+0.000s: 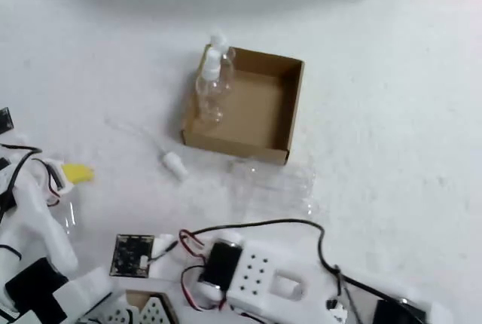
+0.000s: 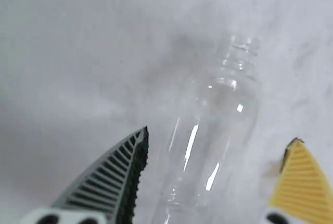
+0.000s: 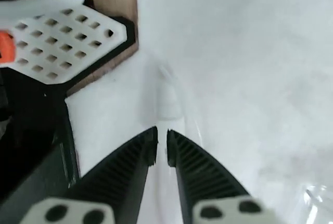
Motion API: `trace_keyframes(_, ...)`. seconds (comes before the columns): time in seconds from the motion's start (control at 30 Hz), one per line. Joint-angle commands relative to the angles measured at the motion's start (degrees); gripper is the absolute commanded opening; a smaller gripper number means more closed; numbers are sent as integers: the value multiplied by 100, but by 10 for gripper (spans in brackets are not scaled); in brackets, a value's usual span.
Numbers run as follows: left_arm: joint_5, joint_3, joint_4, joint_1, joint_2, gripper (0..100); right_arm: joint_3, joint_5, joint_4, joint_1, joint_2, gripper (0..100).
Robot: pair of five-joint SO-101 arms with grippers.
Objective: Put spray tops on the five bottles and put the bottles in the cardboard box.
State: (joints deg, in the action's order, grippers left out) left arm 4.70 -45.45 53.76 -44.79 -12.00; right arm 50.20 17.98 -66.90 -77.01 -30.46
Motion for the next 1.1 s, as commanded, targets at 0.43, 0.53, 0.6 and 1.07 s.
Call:
trace_keyframes(0.43, -62, 246, -105, -66, -22, 381, -343, 9, 207, -435, 1051, 21)
trace_keyframes(0.53, -62, 246, -105, -57, -22, 381, -334, -220, 215, -462, 1051, 84)
trace_keyframes(0.6, -62, 246, -105, -48, -22, 381, -334, -308, 215, -462, 1051, 115)
trace_keyframes(1.07, -62, 246, -105, -40, -22, 381, -229, -334, 488, -813, 1068, 142)
